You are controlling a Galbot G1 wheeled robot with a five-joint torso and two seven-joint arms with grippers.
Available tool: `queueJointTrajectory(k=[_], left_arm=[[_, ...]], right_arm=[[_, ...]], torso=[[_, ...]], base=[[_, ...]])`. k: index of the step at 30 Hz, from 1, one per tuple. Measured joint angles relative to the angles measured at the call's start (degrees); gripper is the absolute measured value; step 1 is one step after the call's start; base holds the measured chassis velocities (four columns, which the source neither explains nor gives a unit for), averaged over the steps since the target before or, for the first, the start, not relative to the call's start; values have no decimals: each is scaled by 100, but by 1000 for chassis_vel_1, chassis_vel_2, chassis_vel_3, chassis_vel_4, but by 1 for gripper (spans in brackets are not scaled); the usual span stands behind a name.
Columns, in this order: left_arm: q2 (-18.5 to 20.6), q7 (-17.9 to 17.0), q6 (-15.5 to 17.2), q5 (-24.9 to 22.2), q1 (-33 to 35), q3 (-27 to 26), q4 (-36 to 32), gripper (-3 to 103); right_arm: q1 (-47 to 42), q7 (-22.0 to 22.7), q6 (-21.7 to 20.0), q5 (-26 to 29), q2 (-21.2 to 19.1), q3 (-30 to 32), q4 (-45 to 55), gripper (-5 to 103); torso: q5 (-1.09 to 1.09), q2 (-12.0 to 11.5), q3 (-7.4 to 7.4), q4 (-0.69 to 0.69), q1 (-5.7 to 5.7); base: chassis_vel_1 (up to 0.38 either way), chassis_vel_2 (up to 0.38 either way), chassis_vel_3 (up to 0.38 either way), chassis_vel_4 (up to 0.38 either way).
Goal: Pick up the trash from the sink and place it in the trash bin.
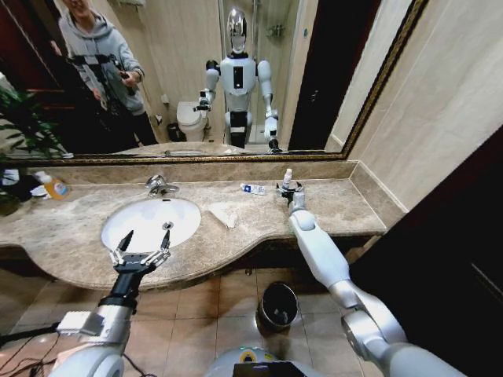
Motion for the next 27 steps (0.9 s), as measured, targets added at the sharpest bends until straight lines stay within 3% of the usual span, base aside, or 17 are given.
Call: queueJointTrajectory(k=[4, 6, 8, 16, 21, 23, 27], left_arm=[[0, 0, 0, 0, 0, 0, 0, 100], [0, 0, 0, 0, 0, 0, 0, 100], [0, 0, 0, 0, 0, 0, 0, 100], [0, 0, 0, 0, 0, 0, 0, 100], [0, 0, 0, 0, 0, 0, 0, 100], [0, 0, 0, 0, 0, 0, 1, 100], [-1, 0, 0, 0, 0, 0, 0, 100]], right_arm=[[203, -20, 109, -112, 129, 22, -273, 97], [266, -46, 130, -131, 170, 24, -354, 86], [280, -55, 140, -138, 179, 24, -377, 86], [282, -78, 174, -149, 208, 28, -442, 59], [249, -81, 174, -138, 181, 28, -429, 50], [215, -82, 172, -117, 159, 29, -383, 39], [183, -82, 167, -99, 152, 23, -340, 32]], torso=[[0, 0, 0, 0, 0], [0, 0, 0, 0, 0], [0, 0, 0, 0, 0], [0, 0, 0, 0, 0], [0, 0, 0, -1, 0], [0, 0, 0, 0, 0], [0, 0, 0, 0, 0]], base=[[0, 0, 0, 0], [0, 0, 0, 0], [0, 0, 0, 0], [0, 0, 0, 0], [0, 0, 0, 0], [0, 0, 0, 0], [0, 0, 0, 0]])
